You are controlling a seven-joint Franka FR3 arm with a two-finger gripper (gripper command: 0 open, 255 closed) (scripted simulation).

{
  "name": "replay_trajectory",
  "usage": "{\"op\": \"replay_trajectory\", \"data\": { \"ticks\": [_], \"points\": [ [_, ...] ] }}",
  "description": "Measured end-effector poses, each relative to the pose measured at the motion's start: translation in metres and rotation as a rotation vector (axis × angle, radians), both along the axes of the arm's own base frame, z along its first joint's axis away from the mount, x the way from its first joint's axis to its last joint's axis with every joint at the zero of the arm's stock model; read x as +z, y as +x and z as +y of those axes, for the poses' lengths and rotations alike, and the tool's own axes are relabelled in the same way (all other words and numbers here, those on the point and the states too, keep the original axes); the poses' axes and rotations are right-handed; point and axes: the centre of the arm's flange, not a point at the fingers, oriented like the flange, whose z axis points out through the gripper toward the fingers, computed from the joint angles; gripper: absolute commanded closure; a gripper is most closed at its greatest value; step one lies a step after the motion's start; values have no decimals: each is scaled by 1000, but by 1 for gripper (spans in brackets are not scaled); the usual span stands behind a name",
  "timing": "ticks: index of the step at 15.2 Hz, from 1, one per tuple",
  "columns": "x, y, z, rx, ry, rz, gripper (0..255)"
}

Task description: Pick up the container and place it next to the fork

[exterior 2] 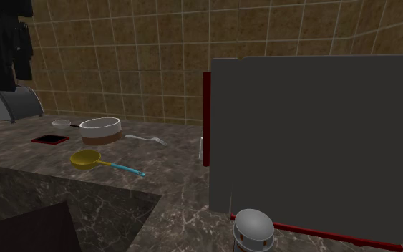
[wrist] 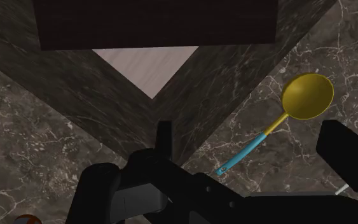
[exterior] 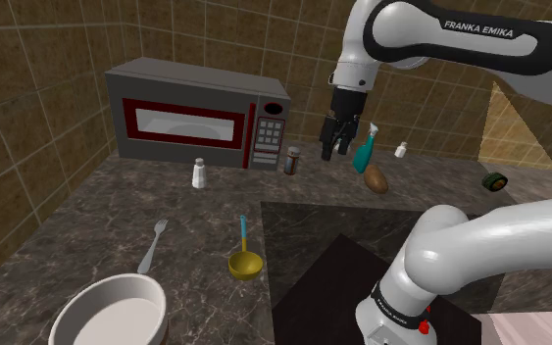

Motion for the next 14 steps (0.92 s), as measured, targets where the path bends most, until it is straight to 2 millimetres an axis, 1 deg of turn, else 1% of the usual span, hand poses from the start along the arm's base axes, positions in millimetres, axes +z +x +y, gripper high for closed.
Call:
{"op": "replay_trajectory", "data": {
  "ticks": [1, 2, 5, 9, 12, 13, 14],
  "points": [
    [0, 0, 0, 0, 0, 0, 0],
    [-2, 4, -4, -1, 0, 0, 0],
    [-13, 23, -28, -7, -1, -1, 0],
    [-30, 58, -62, -16, -3, -3, 0],
    [-48, 81, -84, -22, -4, -4, 0],
    [-55, 88, -97, -25, -4, -5, 0],
    [-60, 97, -104, -27, -5, -5, 0]
  ]
}}
